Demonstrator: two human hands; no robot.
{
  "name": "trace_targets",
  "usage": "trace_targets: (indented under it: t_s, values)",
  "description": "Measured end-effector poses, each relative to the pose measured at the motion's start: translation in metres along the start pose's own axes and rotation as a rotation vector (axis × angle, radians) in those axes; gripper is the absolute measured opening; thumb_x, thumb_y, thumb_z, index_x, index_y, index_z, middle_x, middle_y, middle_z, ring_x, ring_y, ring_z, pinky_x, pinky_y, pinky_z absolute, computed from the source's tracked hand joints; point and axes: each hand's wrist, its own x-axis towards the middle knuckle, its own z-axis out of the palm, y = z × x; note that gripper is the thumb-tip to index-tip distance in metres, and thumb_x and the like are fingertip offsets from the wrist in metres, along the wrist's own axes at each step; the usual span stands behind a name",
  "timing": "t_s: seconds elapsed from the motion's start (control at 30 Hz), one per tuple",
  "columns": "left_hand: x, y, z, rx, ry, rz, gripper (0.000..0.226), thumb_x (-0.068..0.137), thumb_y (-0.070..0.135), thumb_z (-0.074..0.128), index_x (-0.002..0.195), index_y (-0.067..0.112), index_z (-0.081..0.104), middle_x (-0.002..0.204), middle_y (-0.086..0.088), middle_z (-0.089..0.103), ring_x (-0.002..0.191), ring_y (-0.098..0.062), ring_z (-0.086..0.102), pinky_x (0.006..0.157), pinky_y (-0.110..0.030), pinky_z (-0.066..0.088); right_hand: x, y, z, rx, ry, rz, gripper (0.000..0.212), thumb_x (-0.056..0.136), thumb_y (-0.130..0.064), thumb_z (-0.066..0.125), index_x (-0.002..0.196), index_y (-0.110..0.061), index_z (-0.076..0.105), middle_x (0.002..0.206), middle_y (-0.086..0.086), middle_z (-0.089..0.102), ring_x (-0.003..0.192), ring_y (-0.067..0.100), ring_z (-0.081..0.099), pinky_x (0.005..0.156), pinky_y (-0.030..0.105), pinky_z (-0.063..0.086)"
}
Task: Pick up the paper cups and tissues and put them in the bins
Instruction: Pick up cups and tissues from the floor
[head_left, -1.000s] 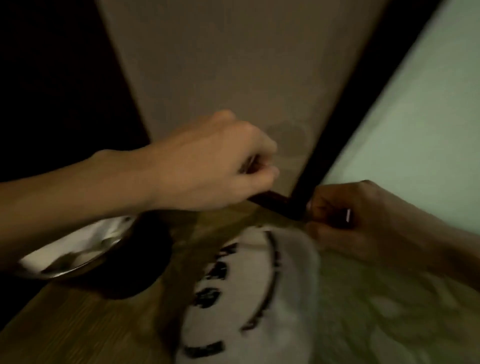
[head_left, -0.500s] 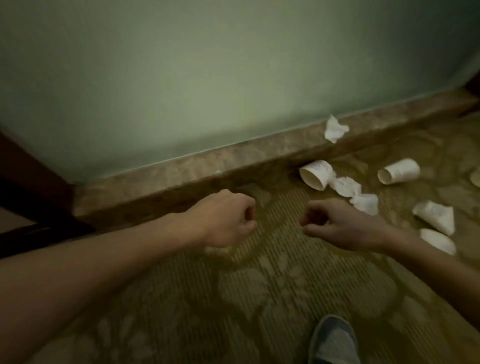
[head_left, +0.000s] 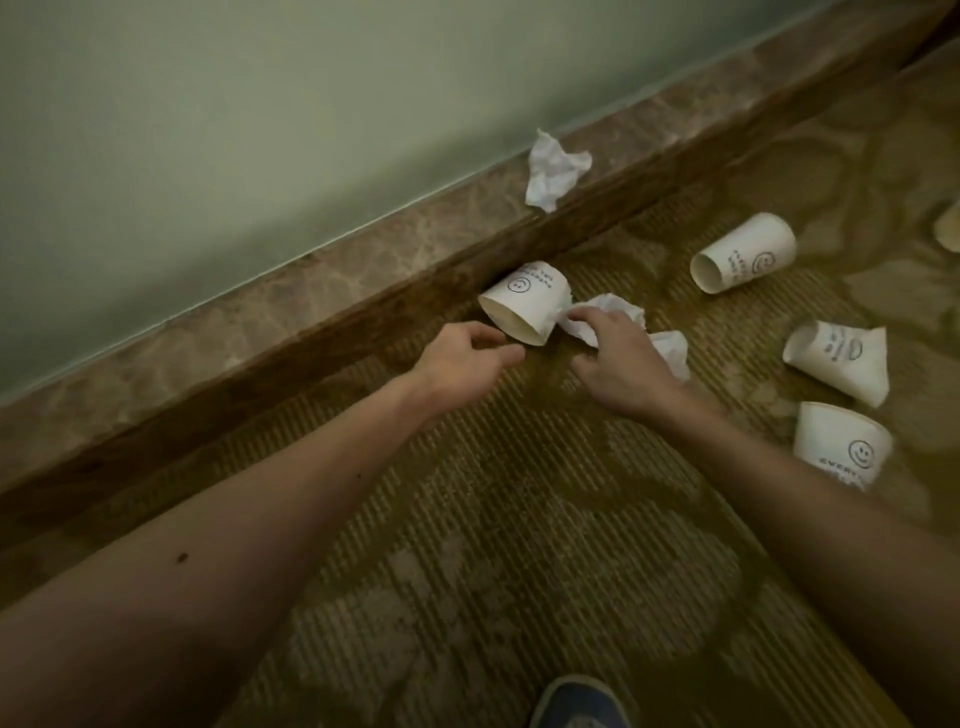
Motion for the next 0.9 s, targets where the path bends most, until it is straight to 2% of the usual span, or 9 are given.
trace_targets:
  t_s: [0.07,0.3,0.4,0.47,0.57,0.63,0.7,0.8,0.9]
  values:
    - [0.015,0.006,0.010,-0.102,0.031,-0.082,0.039,0.093,0.040,0.064,0.127,0.022,0.059,0.100,0.001,0.066,0.079,-0.012,0.060,0.054,-0.026,0.047,0.004,0.006,0.000,-0.018,0.012,-0.002,0.058,0.091,-0.018,0.052,0.147,-0.026,0.039,0.150,0.008,0.039,0.139,0.031,0.030,0.112,0.047,0.030]
    - [0.053,0.023,0.045,-0.406,0.200,-0.248,0.035,0.097,0.041,0.058,0.118,0.013,0.062,0.090,-0.003,0.069,0.067,-0.012,0.058,0.044,-0.023,0.040,0.021,0.003,0.010,0.130,-0.079,-0.026,0.068,0.091,-0.007,0.044,0.153,-0.031,0.028,0.158,0.001,0.031,0.146,0.024,0.022,0.119,0.043,0.023]
    - [0.058,0.022,0.053,-0.402,0.255,-0.246,0.032,0.099,0.037,0.056,0.124,0.017,0.058,0.098,-0.002,0.069,0.076,-0.013,0.062,0.047,-0.025,0.041,0.023,0.000,0.016,0.195,-0.129,-0.024,0.068,0.091,-0.005,0.045,0.152,-0.032,0.029,0.159,-0.001,0.029,0.147,0.023,0.019,0.121,0.043,0.019]
    - [0.058,0.016,0.058,-0.337,0.314,-0.207,0.032,0.100,0.033,0.055,0.125,0.015,0.060,0.103,-0.002,0.068,0.082,-0.014,0.063,0.058,-0.027,0.047,0.017,0.003,0.018,0.242,-0.136,-0.015,0.066,0.091,-0.007,0.047,0.151,-0.031,0.032,0.158,0.000,0.031,0.147,0.022,0.020,0.120,0.044,0.021]
    - [0.048,0.002,0.056,-0.211,0.340,-0.060,0.033,0.101,0.032,0.052,0.128,0.016,0.061,0.114,0.001,0.067,0.098,-0.014,0.063,0.085,-0.033,0.054,0.001,0.014,0.018,0.198,0.007,-0.066,0.052,0.091,-0.019,0.053,0.141,-0.028,0.047,0.145,0.004,0.046,0.138,0.022,0.032,0.113,0.045,0.031]
    - [0.034,-0.008,0.050,-0.089,0.302,0.048,0.034,0.101,0.035,0.051,0.130,0.019,0.061,0.111,0.008,0.065,0.099,-0.009,0.061,0.081,-0.025,0.050,-0.008,0.027,0.014,0.019,0.169,-0.155,0.044,0.091,-0.031,0.055,0.135,-0.027,0.054,0.140,0.001,0.051,0.131,0.024,0.034,0.108,0.049,0.031]
    - [0.022,-0.016,0.041,0.014,0.308,0.113,0.032,0.100,0.039,0.051,0.122,0.022,0.066,0.100,0.015,0.064,0.094,-0.003,0.060,0.076,-0.021,0.046,-0.014,0.042,0.008,-0.162,0.242,-0.147,0.047,0.092,-0.048,0.050,0.136,-0.033,0.051,0.149,-0.002,0.042,0.137,0.026,0.026,0.108,0.053,0.022]
    - [0.009,-0.025,0.030,0.084,0.378,0.171,0.022,0.096,0.043,0.056,0.087,0.026,0.068,0.079,0.017,0.063,0.075,0.003,0.059,0.060,-0.019,0.042,-0.015,0.061,0.005,-0.250,0.212,-0.030,0.064,0.089,-0.072,0.036,0.146,-0.042,0.036,0.162,0.000,0.017,0.149,0.029,0.002,0.112,0.064,0.001]
    - [0.000,-0.029,0.025,0.107,0.410,0.184,0.028,0.093,0.041,0.060,0.081,0.017,0.069,0.076,0.010,0.066,0.068,0.001,0.060,0.055,-0.022,0.044,-0.010,0.062,0.011,-0.105,0.088,0.040,0.074,0.084,-0.080,0.035,0.149,-0.046,0.025,0.165,-0.001,0.002,0.150,0.030,-0.008,0.115,0.065,-0.003]
